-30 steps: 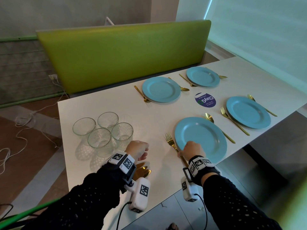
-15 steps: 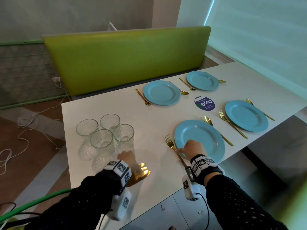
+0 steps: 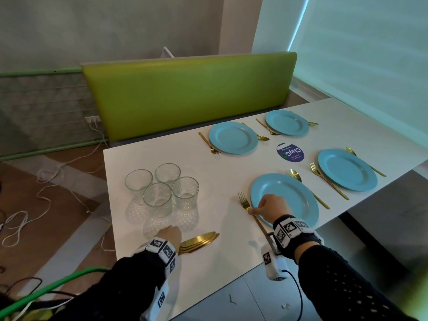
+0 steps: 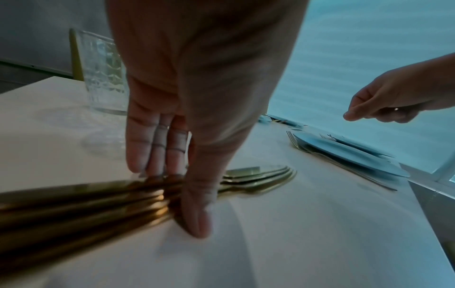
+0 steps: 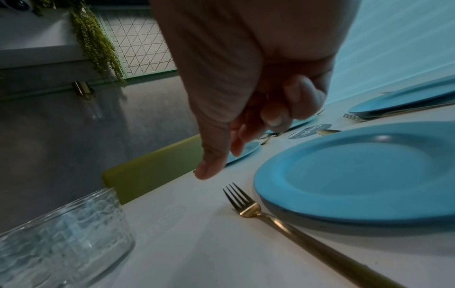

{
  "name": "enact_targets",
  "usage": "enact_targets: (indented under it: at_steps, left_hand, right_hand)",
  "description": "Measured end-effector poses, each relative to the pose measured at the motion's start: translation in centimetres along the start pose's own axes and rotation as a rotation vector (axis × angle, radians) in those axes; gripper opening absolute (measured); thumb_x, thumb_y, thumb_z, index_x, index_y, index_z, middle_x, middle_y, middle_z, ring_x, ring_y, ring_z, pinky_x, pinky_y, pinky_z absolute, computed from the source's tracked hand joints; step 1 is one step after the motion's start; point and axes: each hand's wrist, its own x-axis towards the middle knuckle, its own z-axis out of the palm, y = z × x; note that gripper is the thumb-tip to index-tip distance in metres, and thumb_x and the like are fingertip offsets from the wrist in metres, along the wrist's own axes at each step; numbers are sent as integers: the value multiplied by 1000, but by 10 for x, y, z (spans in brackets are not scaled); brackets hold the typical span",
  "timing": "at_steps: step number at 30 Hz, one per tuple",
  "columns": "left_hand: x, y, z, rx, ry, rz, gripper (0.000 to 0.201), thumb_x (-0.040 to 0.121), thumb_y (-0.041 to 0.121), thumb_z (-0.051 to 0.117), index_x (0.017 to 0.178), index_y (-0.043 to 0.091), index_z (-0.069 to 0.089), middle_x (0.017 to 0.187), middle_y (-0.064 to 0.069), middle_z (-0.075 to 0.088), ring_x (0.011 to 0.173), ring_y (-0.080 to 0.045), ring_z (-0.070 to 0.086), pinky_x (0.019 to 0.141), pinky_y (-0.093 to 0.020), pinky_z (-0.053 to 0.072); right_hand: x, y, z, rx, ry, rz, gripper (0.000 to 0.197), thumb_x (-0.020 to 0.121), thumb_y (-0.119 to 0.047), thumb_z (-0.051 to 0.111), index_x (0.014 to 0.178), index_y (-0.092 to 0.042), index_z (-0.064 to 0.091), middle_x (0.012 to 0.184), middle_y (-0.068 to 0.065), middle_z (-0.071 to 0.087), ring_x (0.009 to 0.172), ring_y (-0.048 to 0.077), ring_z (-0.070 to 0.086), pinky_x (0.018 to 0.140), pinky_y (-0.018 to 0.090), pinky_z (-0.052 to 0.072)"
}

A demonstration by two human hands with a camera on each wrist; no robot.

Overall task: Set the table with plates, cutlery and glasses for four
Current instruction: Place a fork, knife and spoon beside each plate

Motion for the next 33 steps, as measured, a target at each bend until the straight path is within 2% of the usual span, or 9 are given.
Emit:
enact_targets:
  at_steps: [6, 10, 12, 15, 17, 21, 24, 28, 33]
  left_hand:
    - [7, 1, -13, -1, -108, 59, 36, 94, 10, 52, 127, -3, 52, 134, -14, 55, 123, -25, 54, 98, -24, 42]
    - [15, 1, -9, -23, -108, 36, 18, 93, 8, 48, 104, -1, 60, 119, -11, 62, 116, -25, 59, 86, -22, 45]
    - [18, 1, -5, -61, -79, 25, 26, 95, 7, 45, 116, 0, 58, 107, -8, 63, 115, -25, 59, 84, -22, 44]
    - [23, 4, 1, -76, -75, 16, 31, 98, 6, 39, 125, 0, 53, 127, -13, 59, 119, -26, 57, 90, -24, 43]
    - [26, 8, 0, -118, -79, 29, 31, 99, 8, 37, 124, -1, 53, 130, -14, 57, 120, -27, 56, 95, -26, 42]
    - [26, 21, -14, -393, -49, 107, 21, 95, 17, 44, 109, 6, 55, 100, -8, 62, 110, -29, 59, 81, -29, 42]
    - [31, 31, -25, -674, -59, 121, 16, 95, 22, 43, 101, 9, 51, 92, -7, 57, 94, -26, 57, 79, -29, 42]
    - [32, 53, -33, -1179, -120, 170, 7, 95, 11, 40, 91, 14, 46, 81, -8, 56, 70, -27, 62, 82, -43, 52]
    - [28, 75, -41, -1324, -124, 239, 4, 97, 11, 45, 100, 9, 44, 83, -7, 50, 62, -15, 49, 69, -34, 50]
  right_hand:
    - [-4, -2, 11, 5, -43, -10, 38, 73, -40, 76, 61, -25, 44, 76, -2, 55, 79, 17, 55, 69, 27, 43]
    - [-3, -4, 19, -3, -70, -33, 38, 77, -44, 71, 60, -25, 43, 76, -2, 56, 77, 17, 54, 67, 26, 42]
    - [-2, -6, 22, 3, -66, -46, 38, 80, -45, 68, 60, -24, 43, 71, -2, 55, 76, 17, 54, 67, 27, 43]
    - [-2, -11, 25, 15, -63, -61, 37, 83, -41, 65, 59, -24, 43, 68, -4, 52, 77, 17, 53, 69, 27, 44]
    - [-2, -13, 27, 32, -73, -77, 33, 84, -38, 66, 62, -23, 48, 72, -3, 54, 80, 16, 54, 74, 28, 46]
    - [-5, -19, 27, 30, -116, -144, 26, 87, -37, 62, 72, -16, 59, 74, -2, 58, 81, 14, 53, 72, 25, 42]
    - [-10, -29, 26, 35, -151, -175, 32, 90, -41, 56, 74, -14, 60, 85, 4, 69, 67, 13, 55, 75, 28, 49]
    - [-24, -40, 24, 228, -245, -162, 37, 91, -45, 52, 87, -11, 67, 76, -3, 68, 49, 7, 52, 52, 20, 46]
    - [-30, -35, 22, 347, -252, -146, 22, 90, -35, 59, 79, -16, 63, 64, -10, 61, 42, 2, 51, 46, 16, 43]
